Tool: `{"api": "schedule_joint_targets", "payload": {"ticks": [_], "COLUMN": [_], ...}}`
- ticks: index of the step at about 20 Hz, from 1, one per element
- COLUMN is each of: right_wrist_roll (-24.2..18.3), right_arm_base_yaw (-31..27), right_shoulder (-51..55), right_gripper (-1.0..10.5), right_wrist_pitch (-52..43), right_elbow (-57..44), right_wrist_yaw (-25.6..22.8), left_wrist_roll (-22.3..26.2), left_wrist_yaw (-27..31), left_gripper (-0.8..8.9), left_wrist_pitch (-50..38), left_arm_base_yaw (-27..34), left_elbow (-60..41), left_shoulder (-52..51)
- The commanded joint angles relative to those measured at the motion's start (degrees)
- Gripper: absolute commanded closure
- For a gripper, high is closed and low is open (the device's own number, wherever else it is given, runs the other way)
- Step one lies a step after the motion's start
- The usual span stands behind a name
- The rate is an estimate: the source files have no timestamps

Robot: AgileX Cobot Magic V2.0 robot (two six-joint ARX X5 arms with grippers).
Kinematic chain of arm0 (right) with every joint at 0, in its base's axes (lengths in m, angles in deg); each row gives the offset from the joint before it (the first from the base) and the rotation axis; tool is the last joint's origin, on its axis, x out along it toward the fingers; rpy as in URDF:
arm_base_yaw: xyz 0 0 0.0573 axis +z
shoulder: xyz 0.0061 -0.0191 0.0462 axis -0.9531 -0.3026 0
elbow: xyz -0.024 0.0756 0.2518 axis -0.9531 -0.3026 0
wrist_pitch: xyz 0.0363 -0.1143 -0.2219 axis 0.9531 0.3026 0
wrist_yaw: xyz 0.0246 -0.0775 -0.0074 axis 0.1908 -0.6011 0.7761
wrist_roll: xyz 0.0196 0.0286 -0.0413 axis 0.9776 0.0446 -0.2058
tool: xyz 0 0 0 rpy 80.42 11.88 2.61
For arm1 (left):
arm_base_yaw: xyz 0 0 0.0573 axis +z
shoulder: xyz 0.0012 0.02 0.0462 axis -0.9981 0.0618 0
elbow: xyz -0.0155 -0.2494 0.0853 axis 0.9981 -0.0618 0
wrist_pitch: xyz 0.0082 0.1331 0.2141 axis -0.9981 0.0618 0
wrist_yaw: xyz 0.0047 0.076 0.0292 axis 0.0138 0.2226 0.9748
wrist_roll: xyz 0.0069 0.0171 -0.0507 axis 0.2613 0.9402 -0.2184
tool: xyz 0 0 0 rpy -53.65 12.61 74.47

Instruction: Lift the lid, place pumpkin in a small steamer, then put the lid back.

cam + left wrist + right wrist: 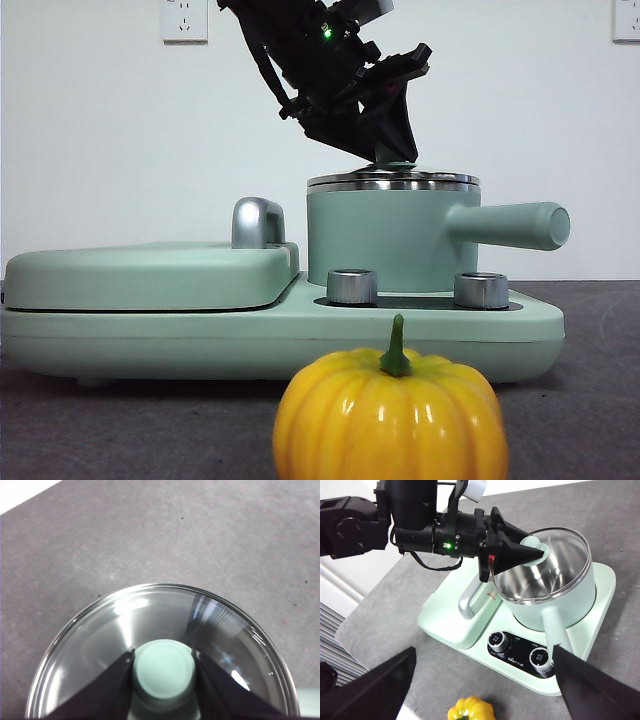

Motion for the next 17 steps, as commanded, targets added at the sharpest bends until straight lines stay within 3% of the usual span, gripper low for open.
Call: {"api": "schedule_joint_targets", "payload": {"ticks": [1, 12, 17], "right_wrist_roll": [-0.46, -0.13, 3.76], "right_arm_base_yaw": [0.07, 0.07, 0.61], "right_shoulder": [-0.22, -0.26, -2.51], "right_gripper": [5.1, 5.1, 4.6], "right_wrist_pitch": [-0.22, 0.74, 0.90], "right_elbow": [0.96, 0.96, 1.11], "right_wrist_yaw": [-0.02, 0.00, 0.07], "left_wrist_roll": [0.52, 0.31, 0.35], "left_wrist_yaw": [0.09, 0.09, 0.09], "left_gripper": [7.02, 7.46, 7.46], "left_wrist_pitch": [-0.22, -0.13, 1.90], "left_arm_base_yaw": [-0.63, -0.63, -0.46], "left_elbow": [1.40, 1.49, 1.49], "left_shoulder": [1.27, -3.17, -9.40]}}
